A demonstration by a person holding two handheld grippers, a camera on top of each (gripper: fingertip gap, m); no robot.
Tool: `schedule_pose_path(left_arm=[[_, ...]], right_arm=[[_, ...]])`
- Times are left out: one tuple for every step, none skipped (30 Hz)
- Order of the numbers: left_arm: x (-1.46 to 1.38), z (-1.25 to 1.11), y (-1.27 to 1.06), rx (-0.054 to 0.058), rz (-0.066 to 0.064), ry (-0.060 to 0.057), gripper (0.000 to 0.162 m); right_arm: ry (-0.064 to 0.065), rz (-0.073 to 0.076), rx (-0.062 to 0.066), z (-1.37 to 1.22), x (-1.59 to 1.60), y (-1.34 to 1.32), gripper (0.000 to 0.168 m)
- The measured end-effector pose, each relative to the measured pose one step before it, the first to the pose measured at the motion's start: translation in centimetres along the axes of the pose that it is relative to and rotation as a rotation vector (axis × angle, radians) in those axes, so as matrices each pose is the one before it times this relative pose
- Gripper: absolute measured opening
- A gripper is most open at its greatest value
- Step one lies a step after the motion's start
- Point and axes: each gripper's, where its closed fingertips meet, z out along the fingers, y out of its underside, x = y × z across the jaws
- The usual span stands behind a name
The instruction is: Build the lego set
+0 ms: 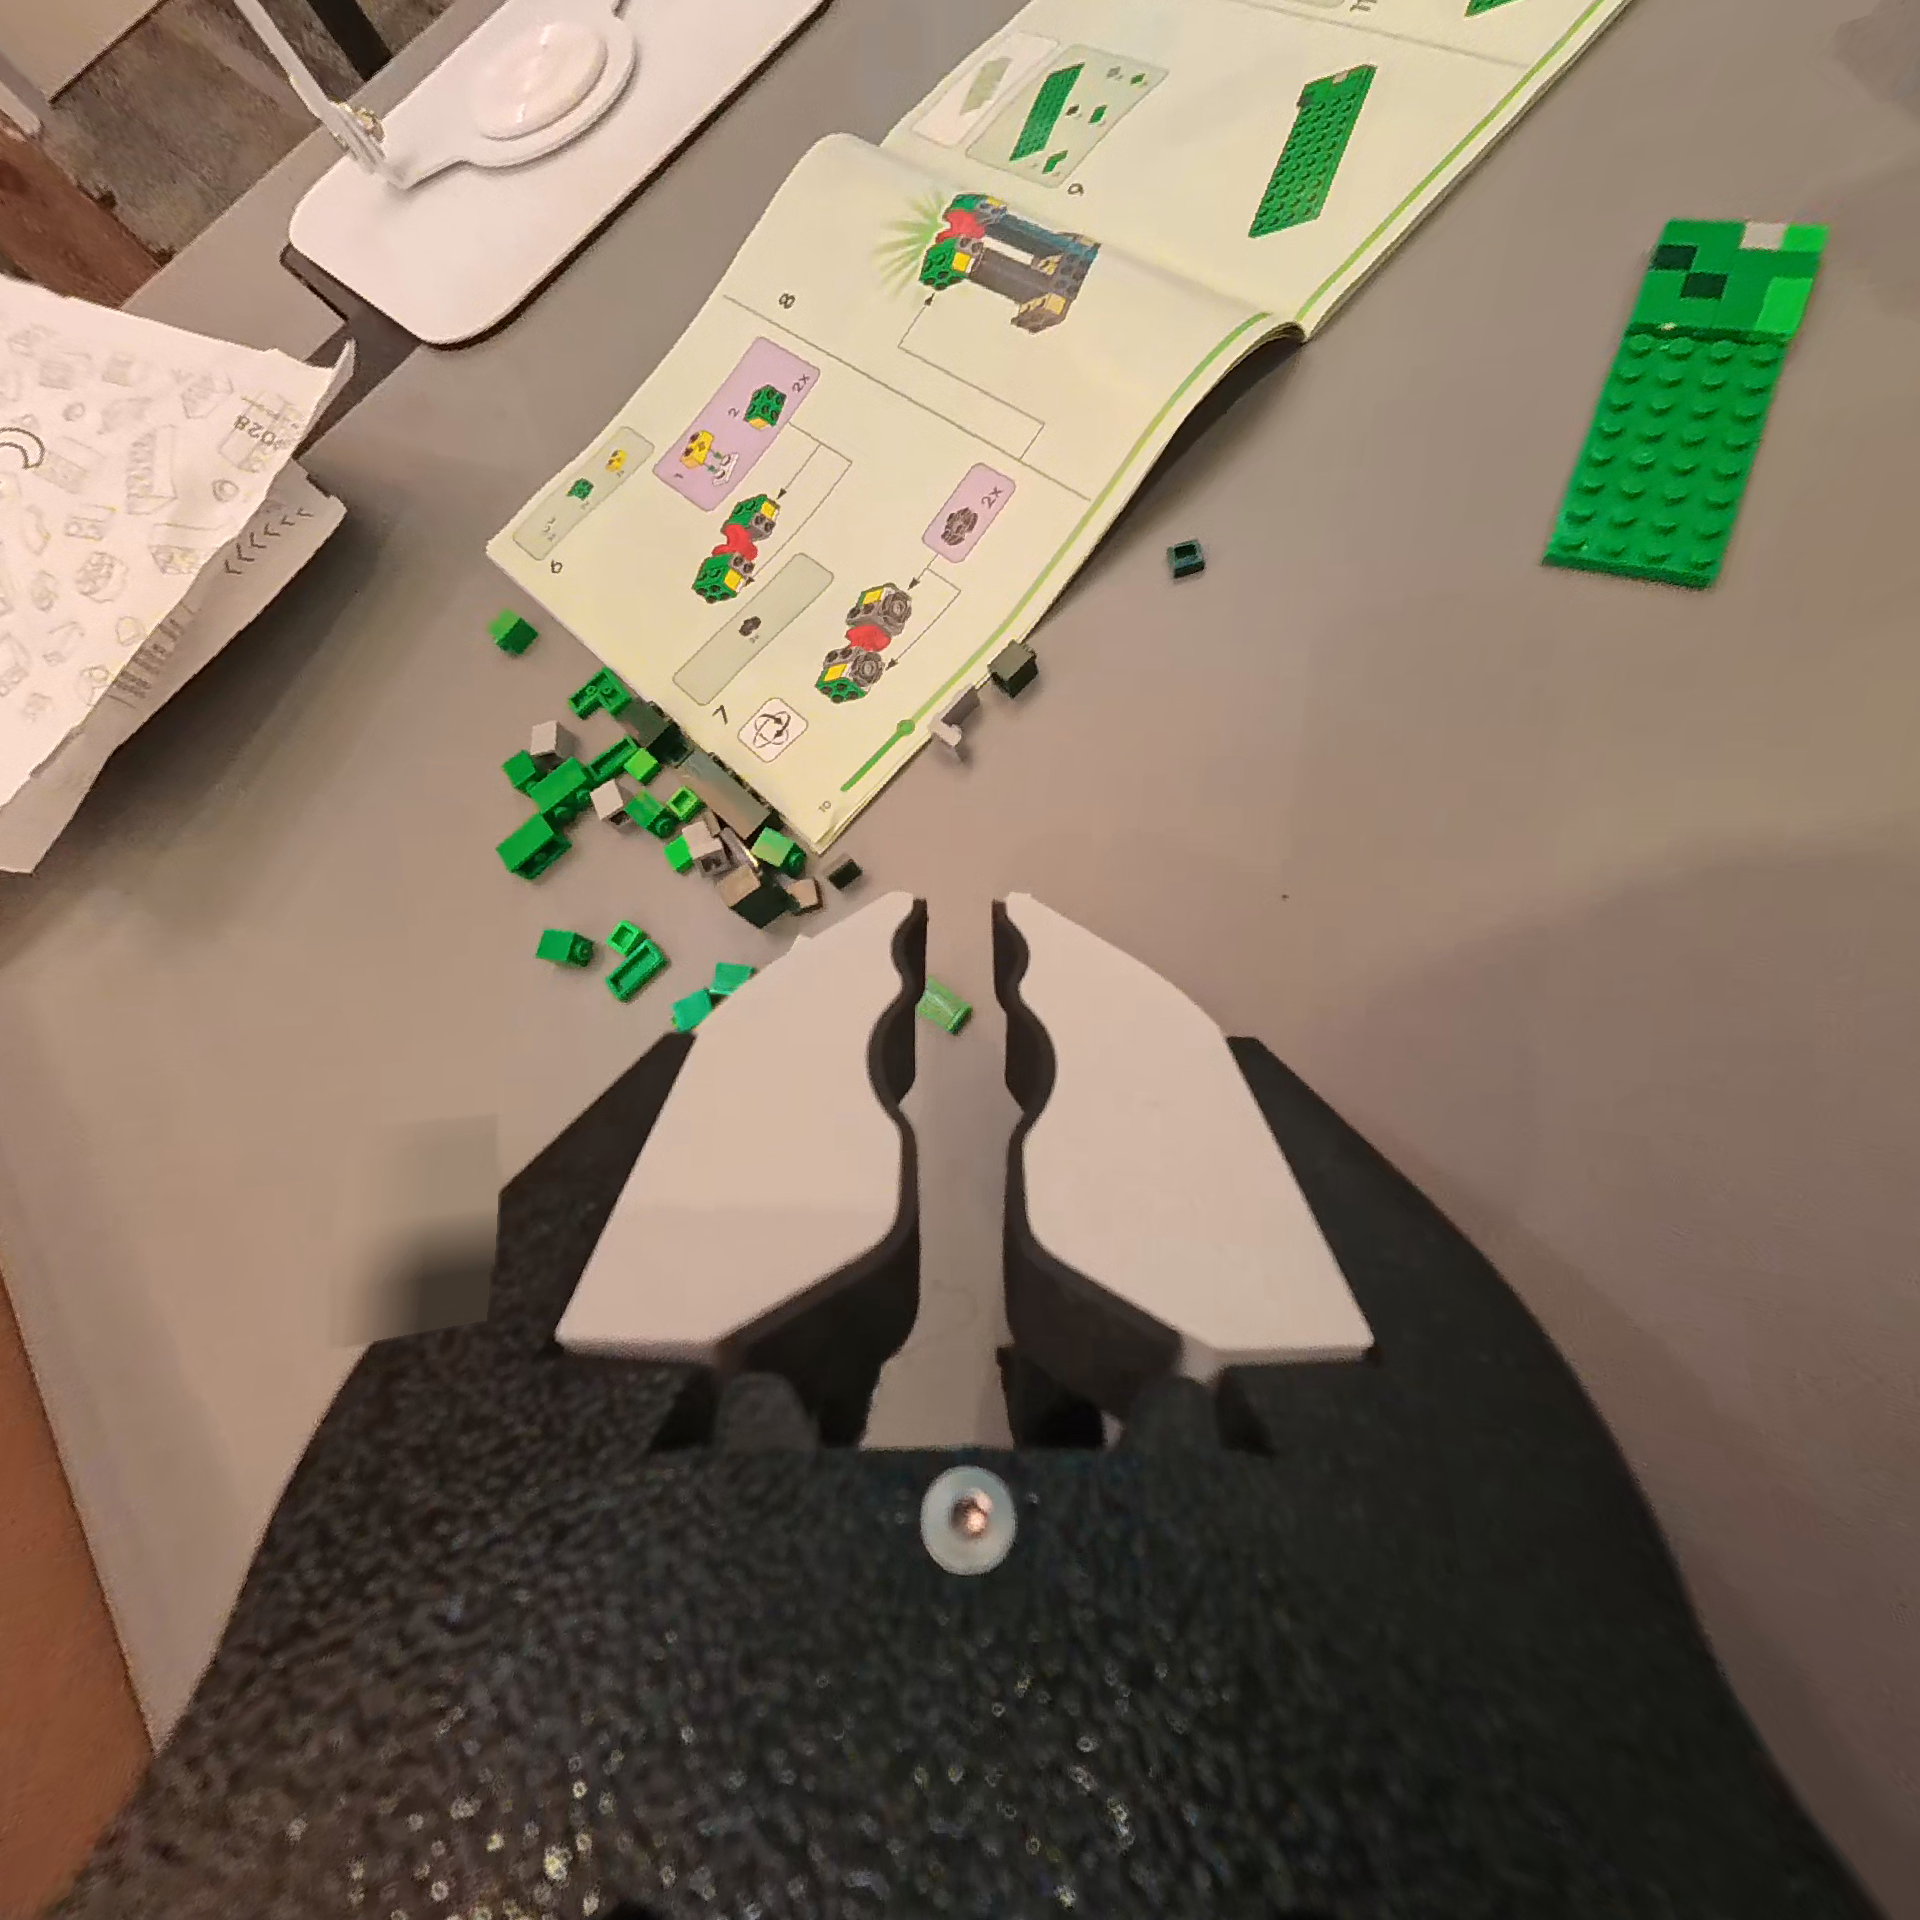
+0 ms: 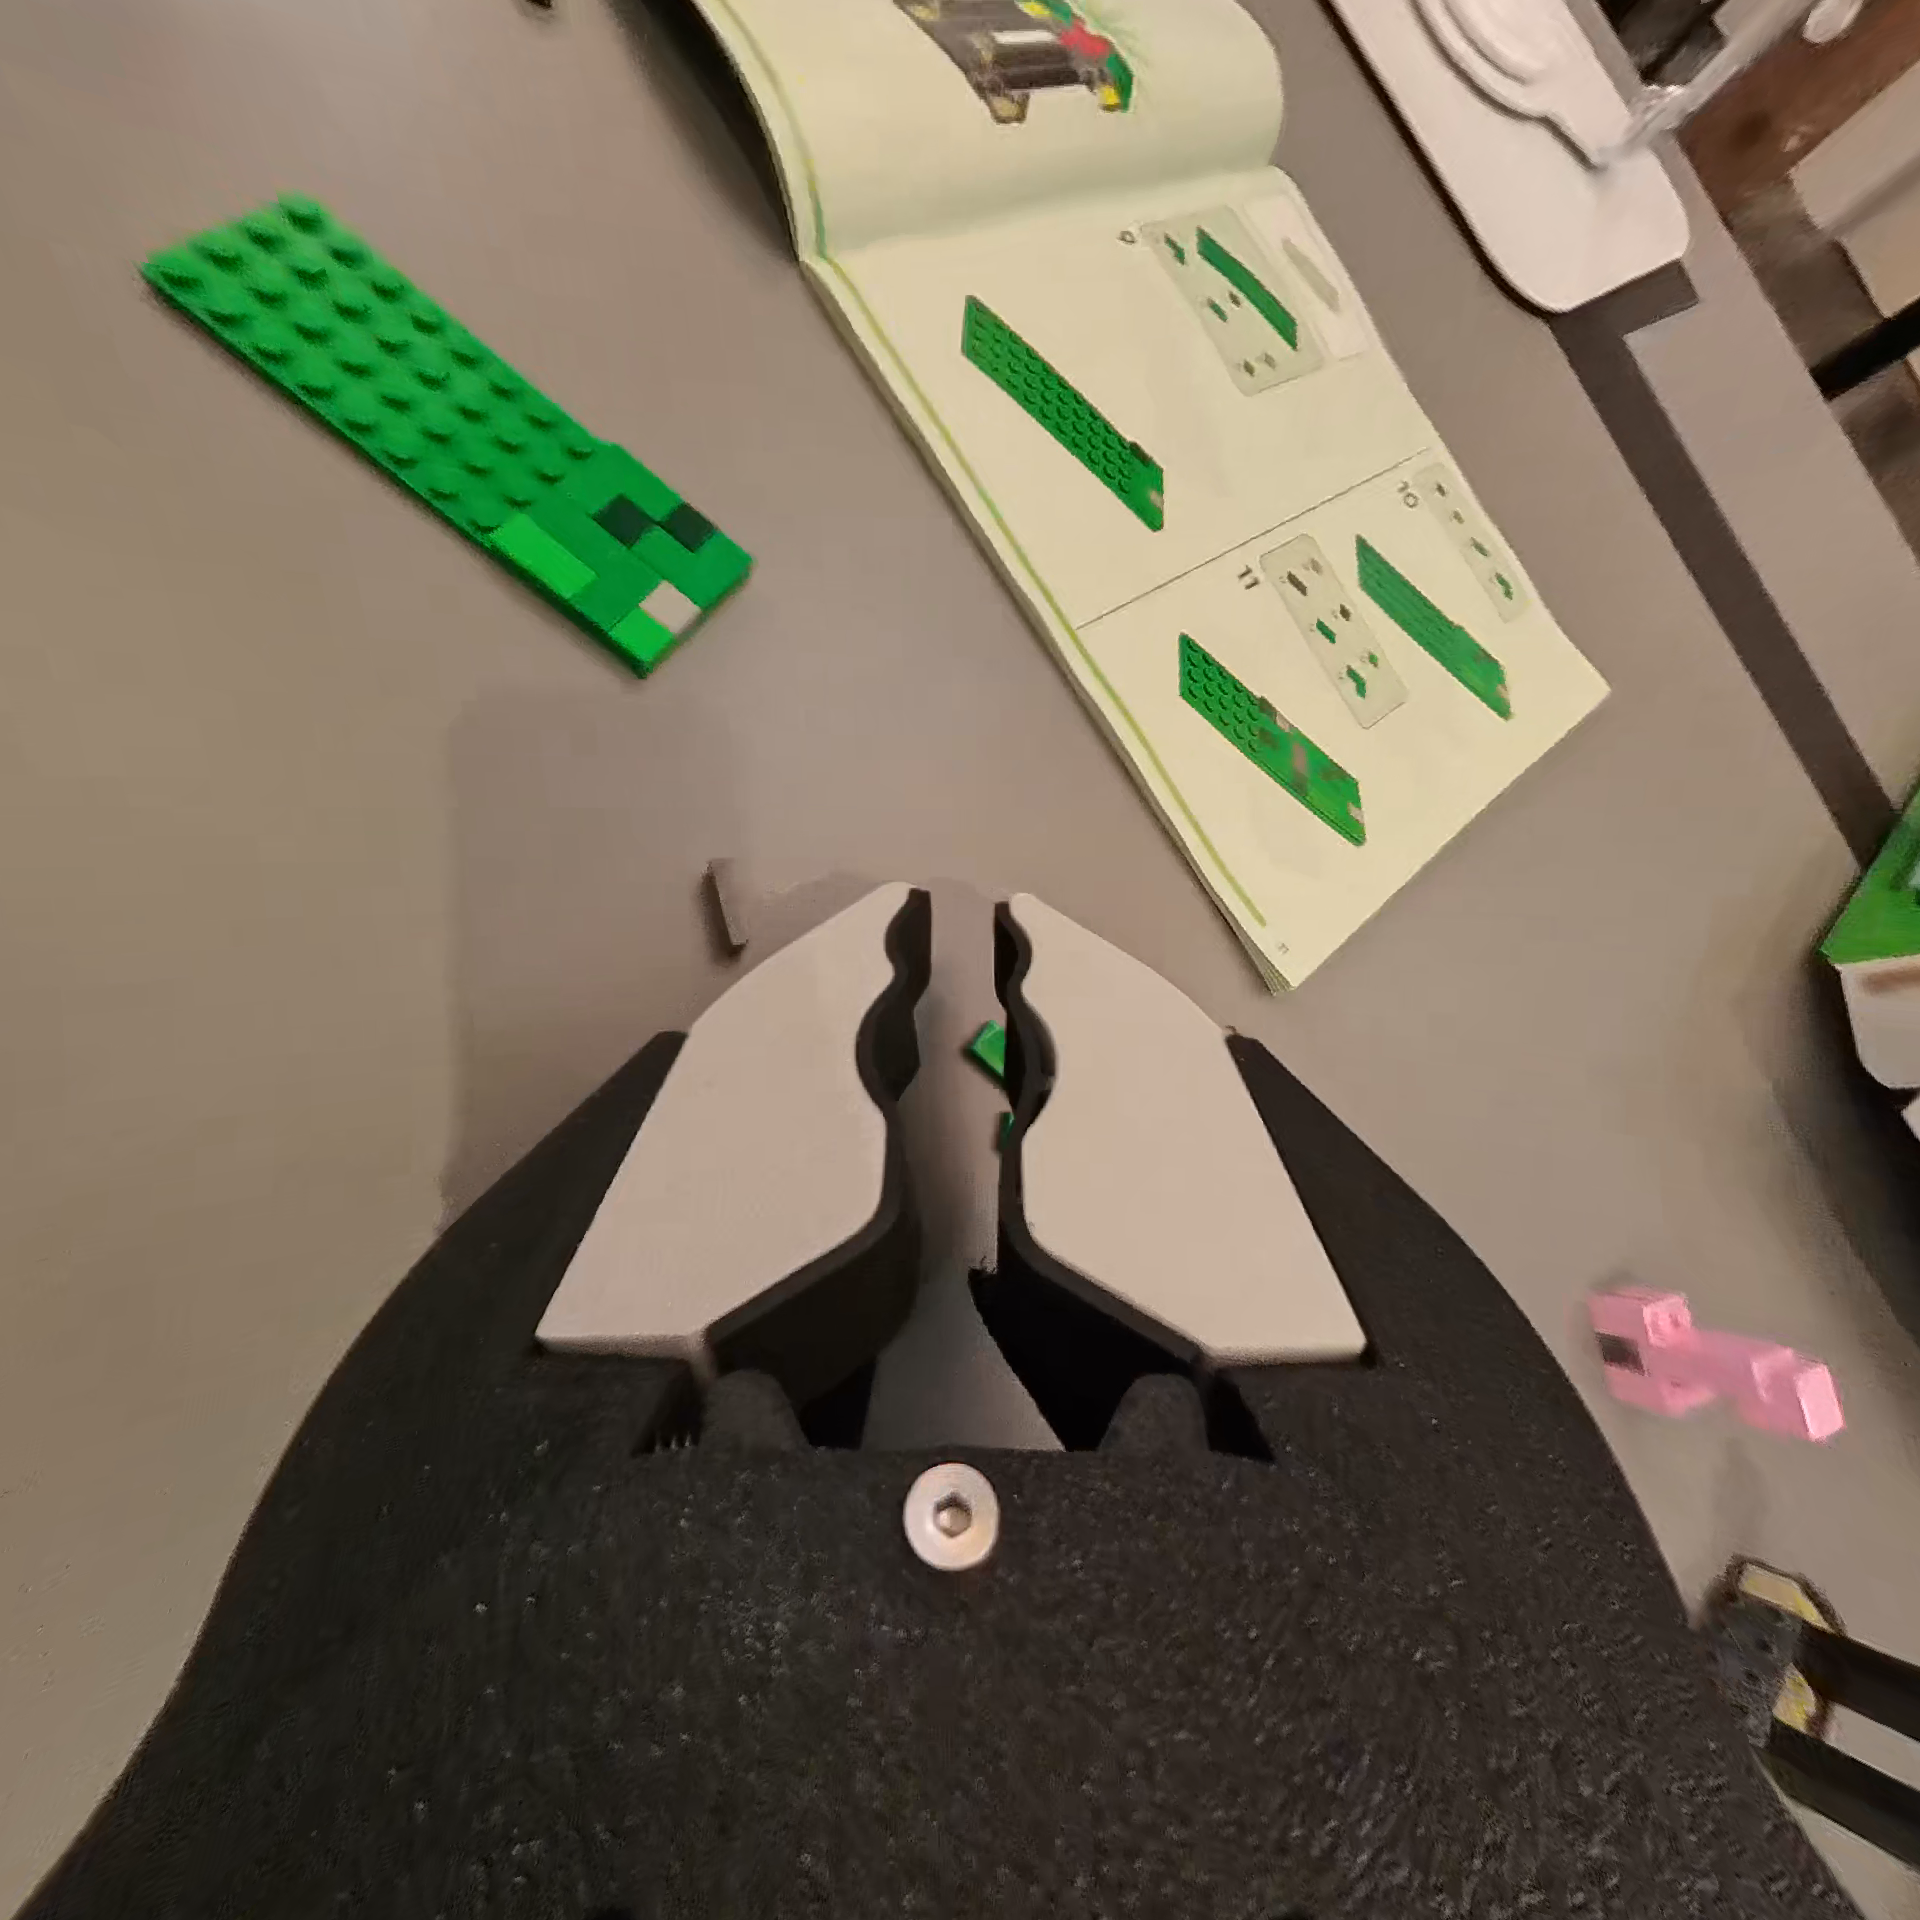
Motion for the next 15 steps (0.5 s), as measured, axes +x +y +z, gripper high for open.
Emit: schedule_pose_path(left_arm=[[-0.097, -0.028, 0.123, -0.0024, -0.0003, -0.0038, 0.011], [-0.077, -0.036, 0.081, -0.0001, -0.0026, -0.0015, 0.011], [-0.049, -0.064, 0.048, 0.0029, -0.0049, 0.0004, 0.011], [-0.037, -0.058, 0.02, 0.0045, -0.0063, 0.0015, 0.011], [-0.015, -0.054, 0.018, 0.0041, -0.007, 0.0029, 0.011], [-0.015, -0.036, 0.022, 0.0036, -0.0072, 0.0035, 0.011], [-0.01, -0.03, 0.015, 0.0034, -0.0068, 0.0035, 0.011], [0.016, -0.002, 0.015, 0.0026, -0.0058, 0.0036, 0.011], [0.001, -0.009, 0.009, 0.0016, -0.0037, 0.0024, 0.011], [-0.031, -0.023, 0.018, 0.001, -0.0007, -0.0008, 0.011], [-0.041, -0.063, 0.019, 0.0006, 0.0009, -0.0028, 0.011], [-0.028, -0.077, 0.028, 0.0009, 0.0001, -0.0023, 0.011], [-0.017, -0.084, 0.049, 0.0011, -0.0014, -0.0011, 0.01], [-0.009, -0.082, 0.067, 0.0004, -0.0026, -0.0005, 0.01], [-0.038, -0.083, 0.077, 0.0001, -0.0035, -0.0009, 0.01]], right_arm=[[-0.0254, -0.0065, 0.0081, -0.146, -0.394, -0.119, 0.011], [-0.0449, -0.0023, 0.0245, -0.222, -0.704, -0.331, 0.012], [-0.0509, 0.0005, 0.0369, -0.27, -0.807, -0.487, 0.012], [-0.0579, 0.0012, 0.0331, -0.221, -0.917, -0.445, 0.012], [-0.0332, 0.0071, 0.011, -0.078, -0.502, -0.174, 0.012], [-0.0194, 0.001, -0.0145, 0.074, -0.264, 0.151, 0.013], [0.0017, -0.0057, -0.0281, 0.164, 0.061, 0.346, 0.016], [0.0228, -0.0079, -0.0305, 0.212, 0.386, 0.381, 0.016], [0.0412, 0.0009, -0.0257, 0.201, 0.683, 0.322, 0.016], [0.028, 0.0122, -0.0242, 0.183, 0.541, 0.299, 0.014], [0.0037, 0.0232, -0.0121, 0.103, 0.202, 0.119, 0.01], [-0.0111, 0.0279, 0.0059, 0.012, -0.01, -0.129, 0.009], [-0.0154, 0.0214, 0.0155, -0.073, -0.107, -0.242, 0.009], [-0.0306, 0.0025, 0.022, -0.157, -0.414, -0.297, 0.012], [-0.0418, -0.0076, 0.0269, -0.182, -0.653, -0.367, 0.015]])
